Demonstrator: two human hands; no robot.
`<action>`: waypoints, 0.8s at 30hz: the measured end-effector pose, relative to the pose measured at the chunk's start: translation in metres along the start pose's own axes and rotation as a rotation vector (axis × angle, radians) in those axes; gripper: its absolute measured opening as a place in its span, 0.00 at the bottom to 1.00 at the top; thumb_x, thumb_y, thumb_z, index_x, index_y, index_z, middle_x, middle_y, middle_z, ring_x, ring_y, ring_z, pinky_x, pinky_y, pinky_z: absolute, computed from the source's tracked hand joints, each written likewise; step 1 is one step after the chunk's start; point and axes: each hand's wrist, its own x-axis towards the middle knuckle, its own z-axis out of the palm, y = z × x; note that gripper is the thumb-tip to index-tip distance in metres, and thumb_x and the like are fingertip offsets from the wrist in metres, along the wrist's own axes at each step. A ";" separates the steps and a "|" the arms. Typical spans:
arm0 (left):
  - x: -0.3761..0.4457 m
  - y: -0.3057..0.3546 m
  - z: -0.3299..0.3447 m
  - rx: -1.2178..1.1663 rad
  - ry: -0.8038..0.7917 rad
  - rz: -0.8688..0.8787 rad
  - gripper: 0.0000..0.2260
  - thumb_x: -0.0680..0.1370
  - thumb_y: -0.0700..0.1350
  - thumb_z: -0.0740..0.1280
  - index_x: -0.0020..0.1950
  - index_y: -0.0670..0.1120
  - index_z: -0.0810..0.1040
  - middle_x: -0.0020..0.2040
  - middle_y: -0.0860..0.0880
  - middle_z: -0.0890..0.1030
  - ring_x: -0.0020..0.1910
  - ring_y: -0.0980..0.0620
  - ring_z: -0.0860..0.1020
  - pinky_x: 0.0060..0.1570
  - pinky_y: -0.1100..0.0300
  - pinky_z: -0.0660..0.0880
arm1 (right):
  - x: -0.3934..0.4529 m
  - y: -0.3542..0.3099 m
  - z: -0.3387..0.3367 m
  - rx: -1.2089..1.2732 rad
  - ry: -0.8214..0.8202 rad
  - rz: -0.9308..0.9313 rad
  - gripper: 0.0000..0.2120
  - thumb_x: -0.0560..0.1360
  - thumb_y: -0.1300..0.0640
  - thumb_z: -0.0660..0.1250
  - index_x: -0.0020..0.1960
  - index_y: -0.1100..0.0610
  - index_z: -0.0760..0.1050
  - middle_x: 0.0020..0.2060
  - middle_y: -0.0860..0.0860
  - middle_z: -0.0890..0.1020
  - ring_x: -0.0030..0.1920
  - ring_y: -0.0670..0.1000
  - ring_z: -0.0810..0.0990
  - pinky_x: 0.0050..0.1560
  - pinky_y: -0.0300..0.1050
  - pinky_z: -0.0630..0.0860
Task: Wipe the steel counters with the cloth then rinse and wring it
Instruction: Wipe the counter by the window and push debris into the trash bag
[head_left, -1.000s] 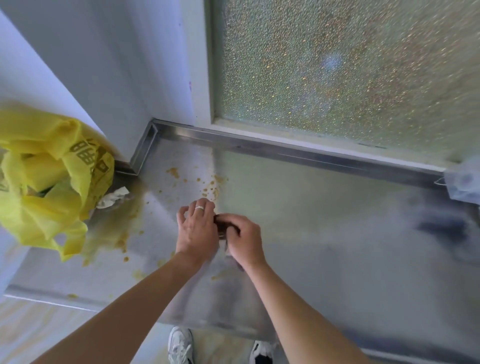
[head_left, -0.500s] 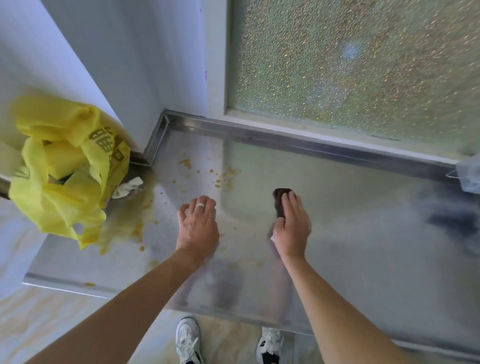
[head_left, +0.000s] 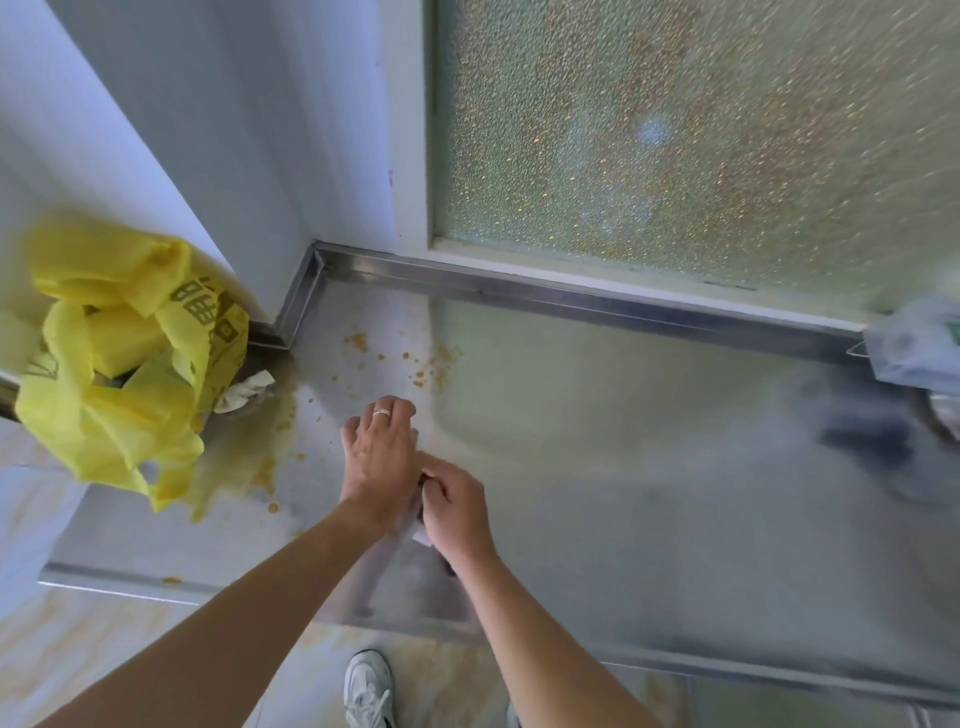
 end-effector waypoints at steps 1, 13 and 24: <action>0.001 0.003 -0.005 -0.031 0.007 0.000 0.16 0.77 0.38 0.56 0.63 0.47 0.72 0.61 0.48 0.74 0.61 0.46 0.72 0.64 0.51 0.63 | 0.004 -0.003 -0.008 0.087 -0.007 0.111 0.24 0.71 0.67 0.55 0.53 0.51 0.85 0.45 0.45 0.87 0.45 0.45 0.84 0.50 0.44 0.80; 0.013 0.045 -0.005 -0.501 -0.038 -0.192 0.16 0.79 0.35 0.56 0.66 0.42 0.71 0.59 0.42 0.77 0.55 0.48 0.75 0.51 0.57 0.70 | 0.073 -0.021 -0.080 -0.066 0.457 0.023 0.15 0.80 0.63 0.61 0.58 0.53 0.83 0.54 0.49 0.81 0.52 0.43 0.77 0.54 0.21 0.66; 0.033 0.064 -0.015 -1.150 -0.437 -0.354 0.11 0.80 0.37 0.64 0.61 0.47 0.79 0.49 0.44 0.85 0.45 0.50 0.84 0.42 0.59 0.81 | 0.110 -0.038 -0.097 0.857 -0.132 0.549 0.12 0.76 0.63 0.62 0.48 0.58 0.85 0.45 0.58 0.84 0.43 0.55 0.84 0.47 0.46 0.80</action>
